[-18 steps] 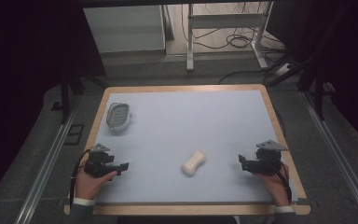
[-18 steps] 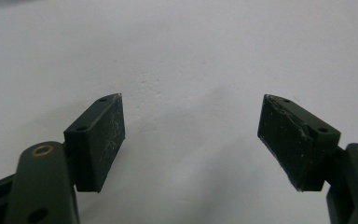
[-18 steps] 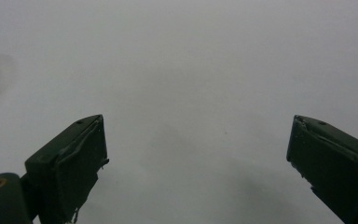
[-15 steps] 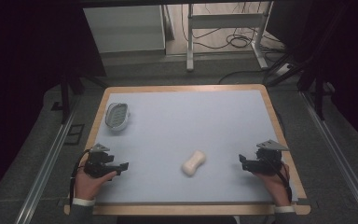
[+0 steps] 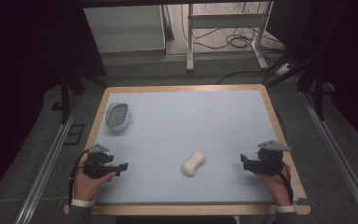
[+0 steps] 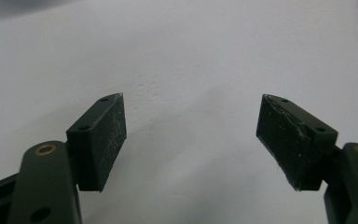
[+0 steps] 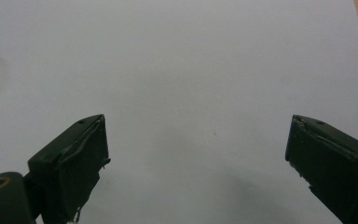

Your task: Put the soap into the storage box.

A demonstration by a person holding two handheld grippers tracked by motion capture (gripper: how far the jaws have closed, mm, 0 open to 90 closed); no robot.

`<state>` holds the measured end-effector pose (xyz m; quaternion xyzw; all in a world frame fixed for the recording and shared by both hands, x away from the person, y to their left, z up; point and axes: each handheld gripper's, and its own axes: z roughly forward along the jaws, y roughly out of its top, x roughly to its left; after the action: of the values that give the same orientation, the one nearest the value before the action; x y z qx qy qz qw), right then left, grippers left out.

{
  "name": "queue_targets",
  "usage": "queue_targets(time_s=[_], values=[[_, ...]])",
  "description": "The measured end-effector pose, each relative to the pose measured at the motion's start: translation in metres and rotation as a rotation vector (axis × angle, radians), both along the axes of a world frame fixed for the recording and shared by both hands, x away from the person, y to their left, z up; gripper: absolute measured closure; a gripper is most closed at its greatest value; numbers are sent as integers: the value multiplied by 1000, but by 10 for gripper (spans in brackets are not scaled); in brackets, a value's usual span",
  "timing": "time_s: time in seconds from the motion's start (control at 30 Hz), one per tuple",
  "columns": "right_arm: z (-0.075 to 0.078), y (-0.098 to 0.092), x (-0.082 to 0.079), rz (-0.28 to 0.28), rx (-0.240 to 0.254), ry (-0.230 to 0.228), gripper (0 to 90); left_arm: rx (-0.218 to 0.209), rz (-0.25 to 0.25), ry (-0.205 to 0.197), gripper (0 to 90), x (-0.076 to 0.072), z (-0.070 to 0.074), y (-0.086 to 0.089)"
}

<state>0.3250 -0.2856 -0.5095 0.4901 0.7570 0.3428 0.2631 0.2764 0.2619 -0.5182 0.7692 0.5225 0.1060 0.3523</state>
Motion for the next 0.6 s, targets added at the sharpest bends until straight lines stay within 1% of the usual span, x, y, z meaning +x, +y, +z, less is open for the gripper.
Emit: queue_targets(time_s=[0.17, 0.47, 0.6], values=[[1, -2, -1, -5, 2, -2, 60, 7, 7, -6, 244, -1, 3, -3], [1, -2, -1, -6, 5, -5, 62, 2, -5, -16, 246, -3, 9, -9], [2, -3, -1, -15, 9, -9, 62, 15, -21, -9, 245, 1, 11, -14]])
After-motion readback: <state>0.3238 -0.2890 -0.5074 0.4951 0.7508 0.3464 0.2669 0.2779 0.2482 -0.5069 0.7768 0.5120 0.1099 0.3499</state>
